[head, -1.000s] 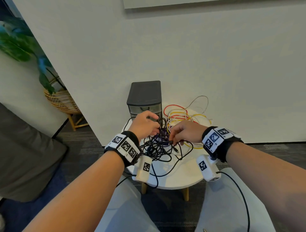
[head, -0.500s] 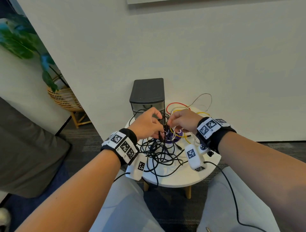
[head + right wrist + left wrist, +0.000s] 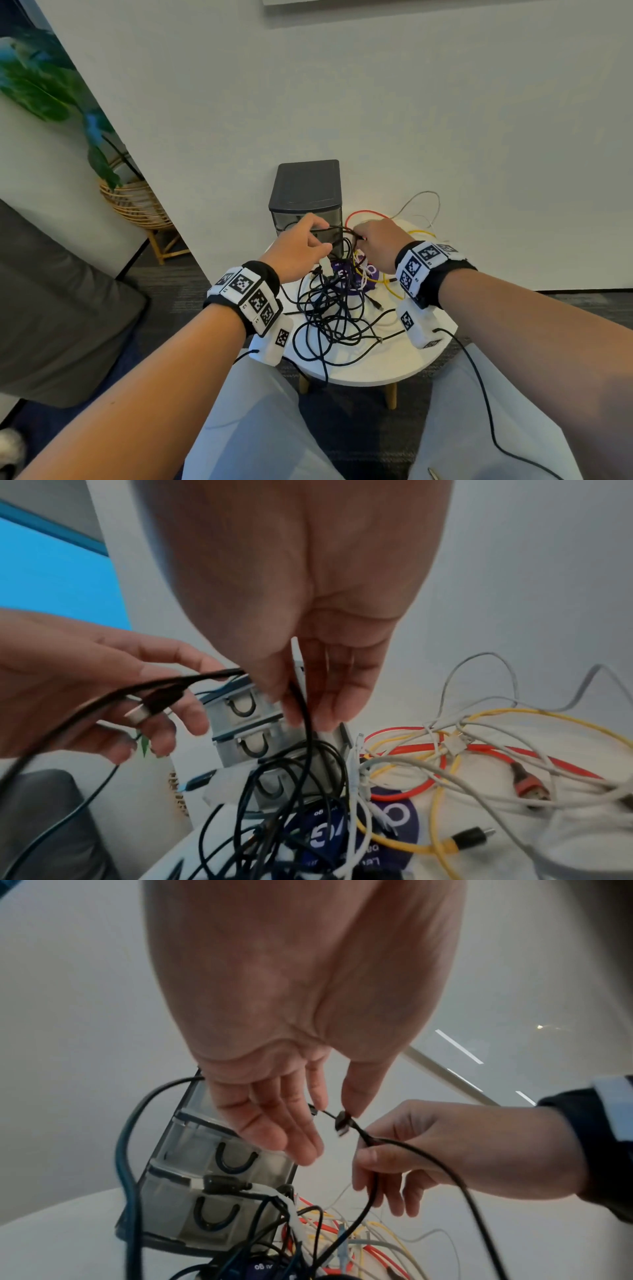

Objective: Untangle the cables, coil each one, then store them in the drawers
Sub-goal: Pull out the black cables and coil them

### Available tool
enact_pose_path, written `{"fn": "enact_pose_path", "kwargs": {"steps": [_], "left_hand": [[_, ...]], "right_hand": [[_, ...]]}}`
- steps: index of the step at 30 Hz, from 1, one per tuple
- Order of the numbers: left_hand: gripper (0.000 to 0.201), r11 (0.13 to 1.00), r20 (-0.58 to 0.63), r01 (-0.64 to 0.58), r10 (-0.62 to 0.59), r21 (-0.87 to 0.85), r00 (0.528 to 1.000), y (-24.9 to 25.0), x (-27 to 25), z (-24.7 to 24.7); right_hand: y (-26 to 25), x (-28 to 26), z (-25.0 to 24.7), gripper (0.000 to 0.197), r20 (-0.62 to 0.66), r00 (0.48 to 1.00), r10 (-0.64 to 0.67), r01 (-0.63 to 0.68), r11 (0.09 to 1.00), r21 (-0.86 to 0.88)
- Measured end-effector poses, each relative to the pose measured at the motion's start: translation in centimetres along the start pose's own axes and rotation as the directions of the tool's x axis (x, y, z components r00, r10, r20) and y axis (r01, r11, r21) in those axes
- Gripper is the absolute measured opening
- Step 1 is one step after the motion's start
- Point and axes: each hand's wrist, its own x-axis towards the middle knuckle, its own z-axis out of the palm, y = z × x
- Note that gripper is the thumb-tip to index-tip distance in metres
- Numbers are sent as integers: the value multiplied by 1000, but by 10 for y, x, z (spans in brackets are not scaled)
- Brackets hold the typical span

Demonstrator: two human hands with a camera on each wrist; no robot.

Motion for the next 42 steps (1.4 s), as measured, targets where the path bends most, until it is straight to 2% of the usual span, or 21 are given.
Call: {"fn": "enact_pose_path", "kwargs": {"steps": [4,6,9,11,12,14,16,17,18,20,22,24,26,27,29,30,32,34,38,40,42], "left_hand": [[35,994,-70,3,5,111,998,-6,5,-1],[27,991,-167,23,-1,129,986,-13,4,-2],[16,999,-407,26,-9,37,913,-22,-1,-11],[21,999,-475,48,-40,5,879,-29,-3,-18],[30,997,-437,70,-60,8,898,-31,-2,-19],[46,993,-225,113,-105,19,969,-33,0,-15],[38,992,-29,122,-123,-29,992,-32,1,-7],[30,990,9,114,-114,-85,993,-30,1,-4],[25,984,14,106,-105,-145,994,-28,2,-2],[28,968,1,119,-122,-219,993,-26,5,-4],[33,950,47,149,-142,-275,989,-29,7,-7],[41,937,95,162,-139,-311,986,-35,4,-10],[43,917,65,211,-201,-339,977,-48,2,-10],[37,912,34,257,-260,-320,965,-56,3,-9],[20,937,-30,331,-336,-117,941,-71,4,-5],[16,933,-12,360,-360,11,933,-77,6,-1],[14,897,146,386,-420,216,896,-80,6,8],[26,866,272,358,-459,350,846,-77,5,18],[35,884,238,369,-439,288,866,-80,9,27],[32,888,241,381,-441,259,865,-83,10,25],[32,901,271,369,-423,230,864,-82,10,20]], "right_hand": [[2,-2,-5,25,-8,995,95,-95,995,31],[3,-3,-6,25,13,986,167,-167,980,103],[15,-2,0,23,62,968,241,-249,947,201],[23,-1,8,26,102,956,274,-291,921,260],[24,-2,10,30,108,956,271,-291,912,290],[26,-3,14,40,93,973,209,-229,916,330],[24,-2,14,44,115,990,80,-114,935,336],[24,1,13,46,136,990,37,-80,943,323],[24,3,11,51,154,988,28,-78,941,329],[28,6,8,56,140,990,13,-65,925,374],[31,4,0,53,120,993,16,-66,905,419],[36,0,-7,45,92,993,78,-112,882,457],[40,-2,-12,42,100,976,191,-215,815,538],[40,-2,-12,38,130,963,235,-265,759,595],[41,-1,-11,27,158,955,252,-297,775,558],[38,0,-12,25,163,955,248,-297,775,558],[32,4,-12,29,83,975,206,-219,838,500],[24,3,-11,31,-11,991,136,-111,848,518],[6,2,-9,45,-39,999,14,14,784,620],[0,4,-11,43,-24,999,-27,36,779,626],[-2,5,-17,31,32,999,-7,-14,787,617]]}}
